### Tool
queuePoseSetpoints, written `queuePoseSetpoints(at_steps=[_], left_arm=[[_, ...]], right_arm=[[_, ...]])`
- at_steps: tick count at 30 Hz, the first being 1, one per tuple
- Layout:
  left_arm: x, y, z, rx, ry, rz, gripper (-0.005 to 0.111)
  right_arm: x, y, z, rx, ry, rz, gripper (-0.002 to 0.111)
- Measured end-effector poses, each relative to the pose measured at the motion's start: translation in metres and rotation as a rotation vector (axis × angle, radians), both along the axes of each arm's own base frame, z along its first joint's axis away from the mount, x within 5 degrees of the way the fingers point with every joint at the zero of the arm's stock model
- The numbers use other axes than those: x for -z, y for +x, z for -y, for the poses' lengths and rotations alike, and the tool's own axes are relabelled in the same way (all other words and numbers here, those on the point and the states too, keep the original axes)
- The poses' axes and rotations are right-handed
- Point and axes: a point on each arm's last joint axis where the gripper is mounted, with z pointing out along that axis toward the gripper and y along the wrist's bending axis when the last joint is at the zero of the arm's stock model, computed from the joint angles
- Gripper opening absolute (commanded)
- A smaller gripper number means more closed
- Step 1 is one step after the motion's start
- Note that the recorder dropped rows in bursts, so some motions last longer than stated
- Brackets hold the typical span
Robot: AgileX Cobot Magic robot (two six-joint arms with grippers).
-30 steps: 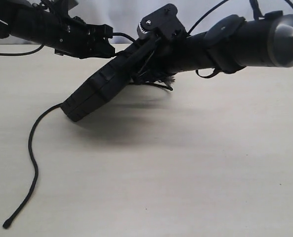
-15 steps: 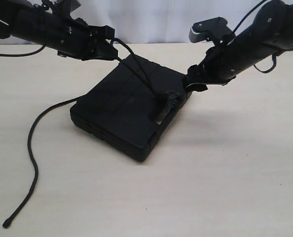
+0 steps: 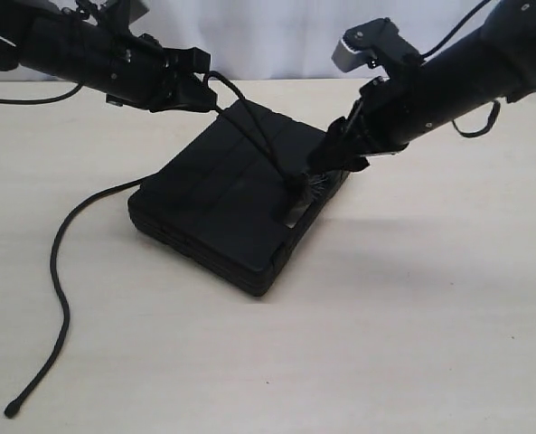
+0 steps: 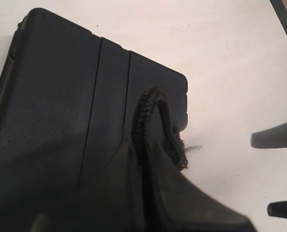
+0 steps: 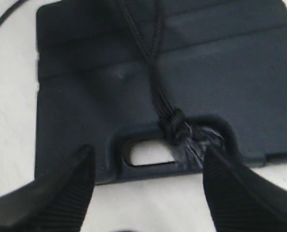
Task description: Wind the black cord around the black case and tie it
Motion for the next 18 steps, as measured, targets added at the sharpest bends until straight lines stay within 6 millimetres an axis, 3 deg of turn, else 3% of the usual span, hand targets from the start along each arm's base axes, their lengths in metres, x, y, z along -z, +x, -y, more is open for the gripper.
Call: queuePoseSetpoints(at_steps=[6, 11, 13, 18], left_arm=[[0.0, 0.0, 0.0, 0.062, 0.05, 0.067, 0.0], [0.0, 0.0, 0.0, 0.093, 0.075, 0.1, 0.0], [0.0, 0.0, 0.0, 0.097, 0.079, 0.105, 0.0], [0.0, 0.0, 0.0, 0.107, 0.086, 0.115, 0.0]], right_arm=[[0.011, -0.007, -0.013, -0.238, 0.048, 0.223, 0.061], [0.034, 0.0, -0.034, -0.234, -0.056, 0.349, 0.061], [0.055, 0.001, -0.051, -0.261, -0.158, 0.393, 0.061], [0.074, 0.004, -0.068, -0.205, -0.295, 0.459, 0.058]])
